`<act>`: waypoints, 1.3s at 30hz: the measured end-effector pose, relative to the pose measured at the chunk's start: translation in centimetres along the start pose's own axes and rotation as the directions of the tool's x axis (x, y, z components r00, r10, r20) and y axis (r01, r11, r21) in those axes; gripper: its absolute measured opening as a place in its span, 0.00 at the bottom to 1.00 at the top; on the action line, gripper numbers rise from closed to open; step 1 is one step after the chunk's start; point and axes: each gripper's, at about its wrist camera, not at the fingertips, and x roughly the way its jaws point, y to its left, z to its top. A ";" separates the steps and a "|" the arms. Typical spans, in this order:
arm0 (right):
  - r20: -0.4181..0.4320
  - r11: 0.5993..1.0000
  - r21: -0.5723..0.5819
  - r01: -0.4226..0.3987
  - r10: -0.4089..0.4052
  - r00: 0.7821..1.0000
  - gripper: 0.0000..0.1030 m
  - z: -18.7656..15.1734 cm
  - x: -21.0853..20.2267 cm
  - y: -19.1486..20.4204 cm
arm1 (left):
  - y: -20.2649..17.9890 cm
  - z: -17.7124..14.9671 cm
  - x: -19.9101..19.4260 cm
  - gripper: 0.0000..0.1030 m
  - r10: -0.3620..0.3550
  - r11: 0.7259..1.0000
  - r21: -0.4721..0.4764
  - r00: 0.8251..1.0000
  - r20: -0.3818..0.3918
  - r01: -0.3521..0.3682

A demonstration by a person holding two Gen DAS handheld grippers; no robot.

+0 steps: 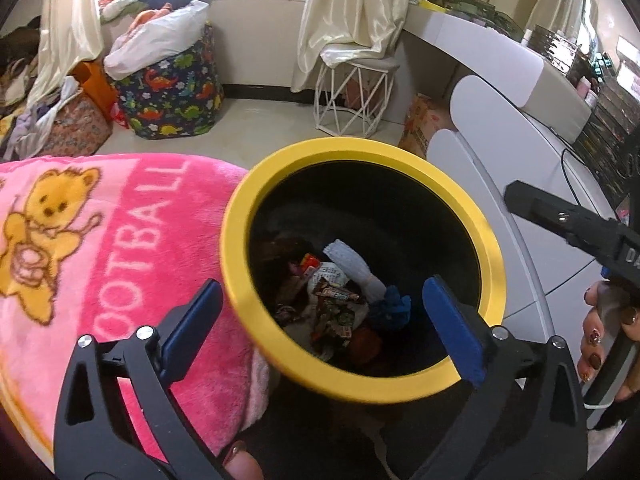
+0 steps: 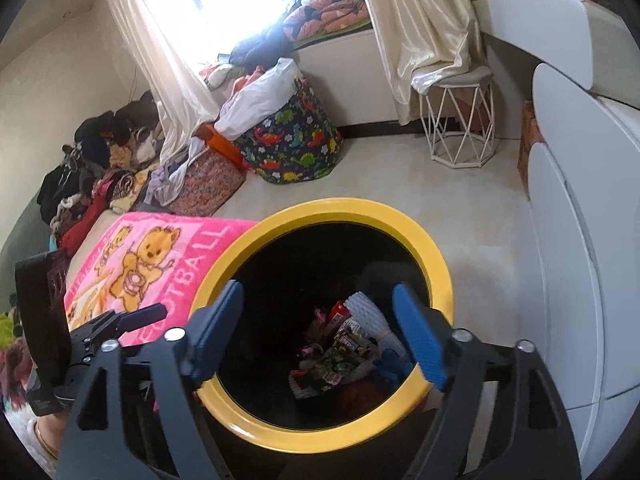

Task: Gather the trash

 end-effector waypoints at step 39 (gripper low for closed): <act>0.479 0.971 -0.231 0.062 0.058 0.876 0.94 -8.5 -7.4 11.6 | 7.3 -9.6 -14.8 0.89 0.354 0.925 -0.262 0.870 0.343 -0.273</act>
